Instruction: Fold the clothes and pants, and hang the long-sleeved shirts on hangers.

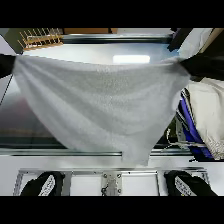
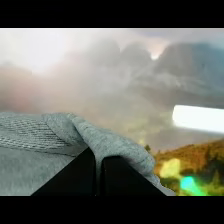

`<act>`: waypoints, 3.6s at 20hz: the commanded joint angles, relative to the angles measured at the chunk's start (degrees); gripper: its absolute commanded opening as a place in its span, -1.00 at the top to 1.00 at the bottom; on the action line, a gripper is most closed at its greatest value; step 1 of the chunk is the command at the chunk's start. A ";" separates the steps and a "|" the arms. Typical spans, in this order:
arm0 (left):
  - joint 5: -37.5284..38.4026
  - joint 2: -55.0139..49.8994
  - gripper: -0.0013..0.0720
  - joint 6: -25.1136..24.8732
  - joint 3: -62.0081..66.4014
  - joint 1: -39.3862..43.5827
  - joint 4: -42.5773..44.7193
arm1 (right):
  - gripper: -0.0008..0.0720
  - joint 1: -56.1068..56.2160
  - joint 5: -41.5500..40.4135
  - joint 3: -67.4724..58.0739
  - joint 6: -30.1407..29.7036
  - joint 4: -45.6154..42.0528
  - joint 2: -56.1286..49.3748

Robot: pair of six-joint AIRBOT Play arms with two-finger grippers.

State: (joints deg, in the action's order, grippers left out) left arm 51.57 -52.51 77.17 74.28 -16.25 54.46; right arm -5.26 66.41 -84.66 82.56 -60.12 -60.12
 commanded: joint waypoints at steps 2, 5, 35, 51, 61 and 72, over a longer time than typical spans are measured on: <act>-3.23 -22.80 0.56 -0.72 8.28 5.55 -0.02 | 0.27 0.92 -6.60 -1.22 -0.04 -1.73 -17.46; 8.28 -31.87 -0.72 3.91 15.98 1.62 0.02 | -0.50 -0.83 -6.58 -3.26 -0.28 -1.25 -20.70; -2.27 -24.15 -0.72 8.76 -30.77 -1.46 2.58 | -0.23 2.56 1.16 9.77 -1.73 -2.75 -6.10; -2.80 -18.18 0.94 6.19 -30.75 2.99 6.01 | -0.23 -3.54 6.19 23.78 2.51 -10.60 -6.12; -2.78 -16.65 0.95 5.70 -30.80 2.99 5.92 | -0.25 -8.09 -13.14 50.27 -6.75 11.19 -12.37; -4.66 -16.46 0.94 5.46 -30.64 2.80 6.03 | 0.92 -0.74 -13.84 49.13 -18.82 17.31 -16.46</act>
State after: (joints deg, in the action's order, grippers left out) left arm 47.31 -69.14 82.87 43.51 -13.28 60.34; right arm -7.40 52.23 -34.70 66.57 -42.65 -76.88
